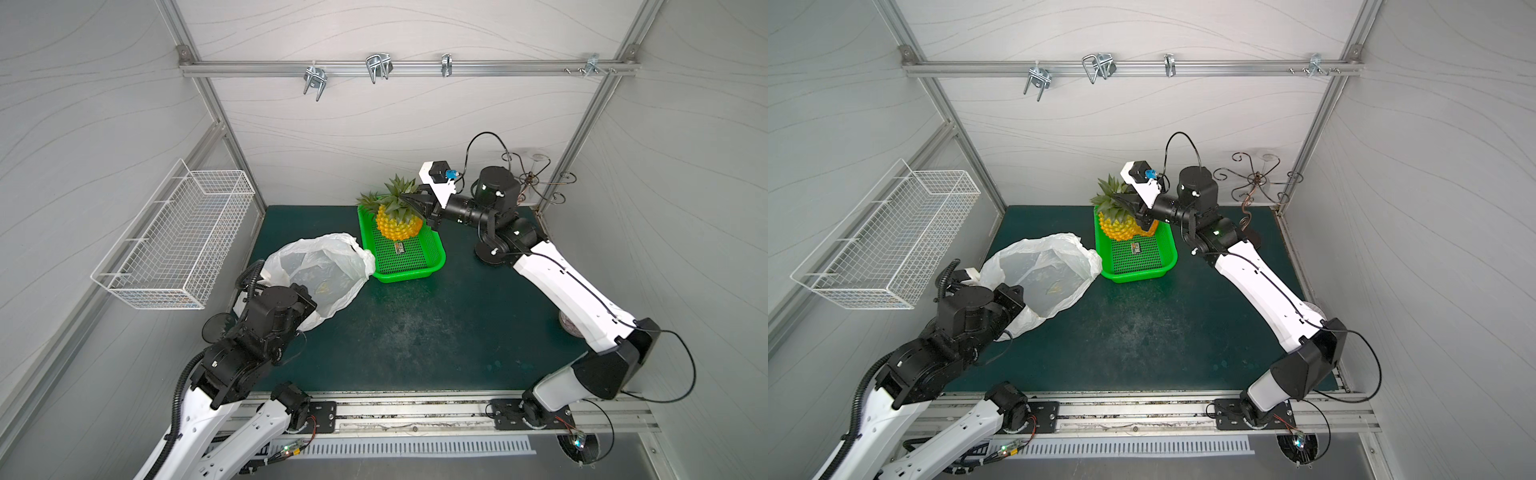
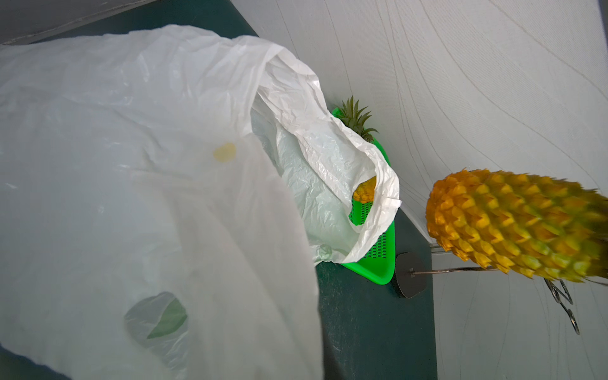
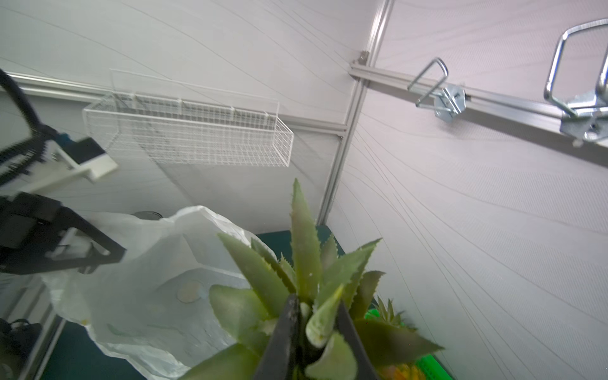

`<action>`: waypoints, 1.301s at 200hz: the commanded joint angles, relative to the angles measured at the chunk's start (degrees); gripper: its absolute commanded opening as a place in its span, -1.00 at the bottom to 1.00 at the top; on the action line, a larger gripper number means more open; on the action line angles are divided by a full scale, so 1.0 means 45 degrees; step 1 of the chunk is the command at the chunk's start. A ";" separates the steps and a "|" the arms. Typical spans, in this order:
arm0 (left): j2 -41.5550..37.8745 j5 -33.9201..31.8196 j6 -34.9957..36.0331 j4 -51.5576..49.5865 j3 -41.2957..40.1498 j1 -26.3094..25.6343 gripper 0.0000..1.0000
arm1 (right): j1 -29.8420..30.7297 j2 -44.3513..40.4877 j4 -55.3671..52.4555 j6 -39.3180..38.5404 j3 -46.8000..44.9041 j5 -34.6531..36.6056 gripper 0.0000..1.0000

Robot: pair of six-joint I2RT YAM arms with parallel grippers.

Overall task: Place the pineapple into a plastic bag & tie a knot
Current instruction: Pick up the pineapple from the basket, then place the pineapple in the plastic bag.

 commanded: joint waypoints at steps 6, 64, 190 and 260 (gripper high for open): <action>-0.0285 0.0058 -0.0482 -0.0308 0.0299 0.0040 -1.00 | 0.1190 -0.0797 0.2224 0.1062 0.0549 -0.1042 -1.00; -0.0531 0.0550 -0.1043 -0.0929 0.0231 0.0025 -1.00 | 0.3489 0.0920 0.5009 0.1439 -0.0641 -0.0475 -1.00; -0.1075 0.0336 -0.1948 -0.2151 0.0450 0.0039 -1.00 | 0.4473 0.5985 0.7110 -0.3443 -0.0429 -0.1027 -1.00; -0.1255 0.0315 -0.2076 -0.2190 0.0494 0.0031 -1.00 | 0.4883 0.7337 0.5453 -0.6831 0.0141 0.0693 -0.60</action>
